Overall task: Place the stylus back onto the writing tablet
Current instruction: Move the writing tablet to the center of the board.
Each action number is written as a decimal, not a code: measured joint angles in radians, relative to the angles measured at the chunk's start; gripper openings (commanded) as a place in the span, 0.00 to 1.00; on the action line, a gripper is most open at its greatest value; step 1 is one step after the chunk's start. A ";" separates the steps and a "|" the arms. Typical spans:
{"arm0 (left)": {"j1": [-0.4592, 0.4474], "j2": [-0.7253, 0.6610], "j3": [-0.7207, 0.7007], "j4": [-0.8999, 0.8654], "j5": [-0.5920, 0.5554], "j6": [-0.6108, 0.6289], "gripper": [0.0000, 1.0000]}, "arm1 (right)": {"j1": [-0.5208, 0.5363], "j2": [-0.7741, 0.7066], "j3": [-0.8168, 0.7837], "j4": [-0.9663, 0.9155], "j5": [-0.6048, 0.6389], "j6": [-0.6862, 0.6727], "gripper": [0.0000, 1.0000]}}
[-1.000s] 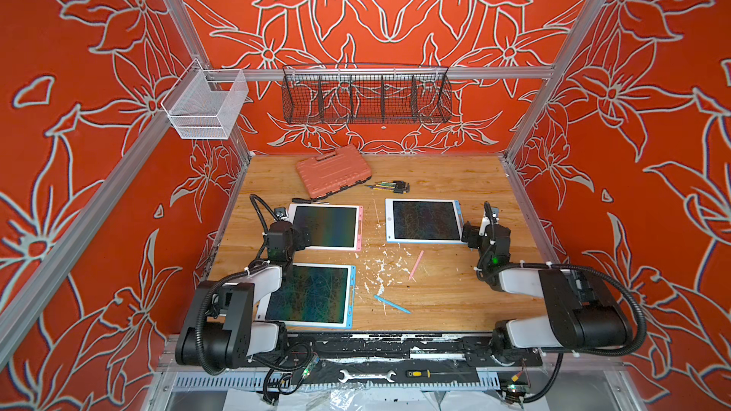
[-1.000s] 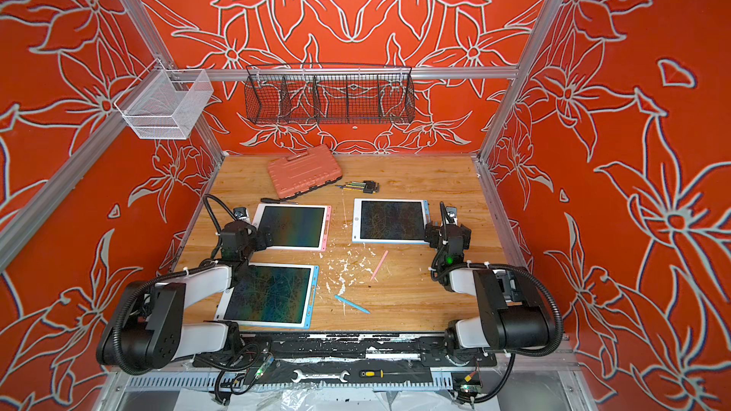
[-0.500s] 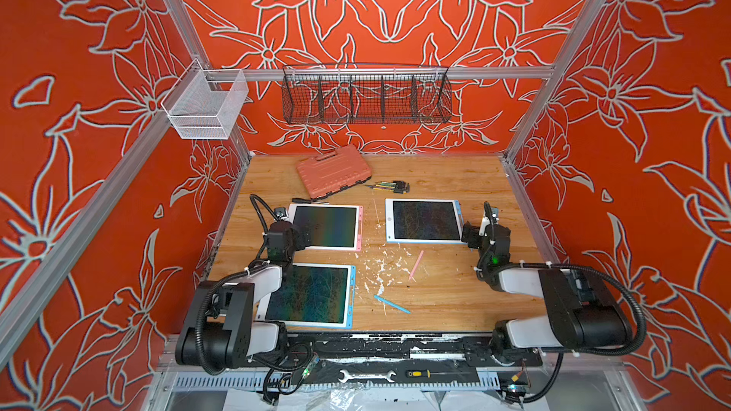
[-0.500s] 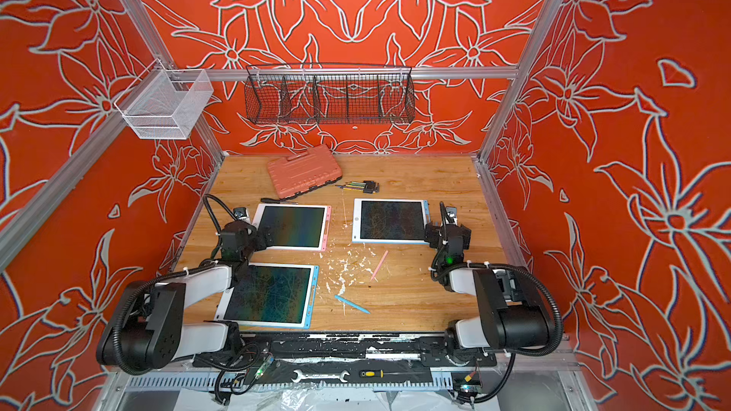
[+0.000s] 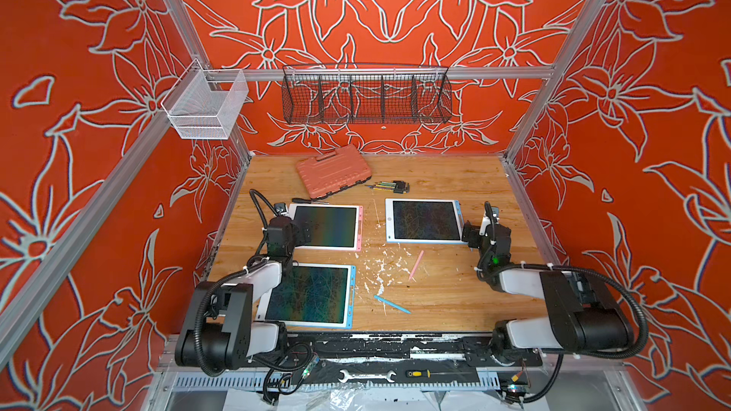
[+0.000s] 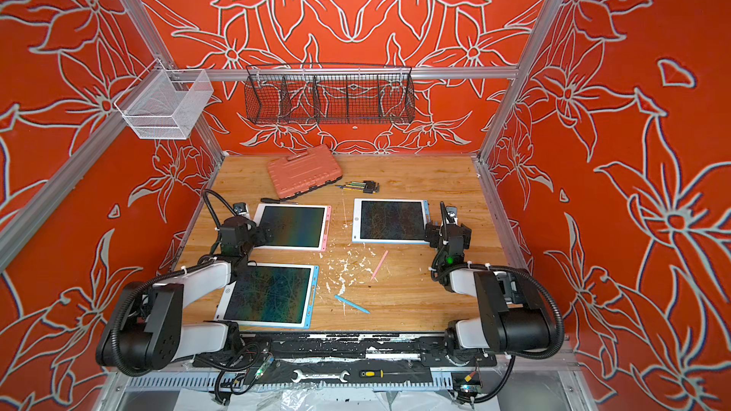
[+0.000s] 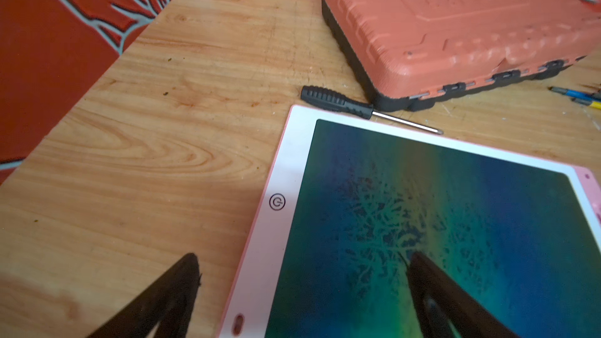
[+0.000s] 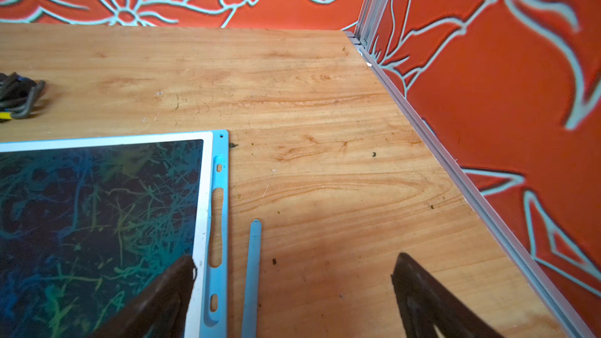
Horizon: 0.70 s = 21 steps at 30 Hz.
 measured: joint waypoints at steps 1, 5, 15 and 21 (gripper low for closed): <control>0.000 -0.009 0.009 -0.018 0.001 0.001 0.97 | 0.000 -0.018 0.000 -0.009 0.000 0.000 0.97; 0.000 -0.059 0.050 -0.110 0.017 0.003 0.97 | 0.000 -0.116 0.004 -0.085 -0.002 0.000 0.97; 0.000 -0.175 0.217 -0.489 0.091 -0.081 0.97 | 0.000 -0.313 0.190 -0.509 0.005 0.097 0.97; 0.000 -0.206 0.323 -0.730 0.151 -0.229 0.97 | 0.004 -0.319 0.372 -0.850 0.034 0.224 0.97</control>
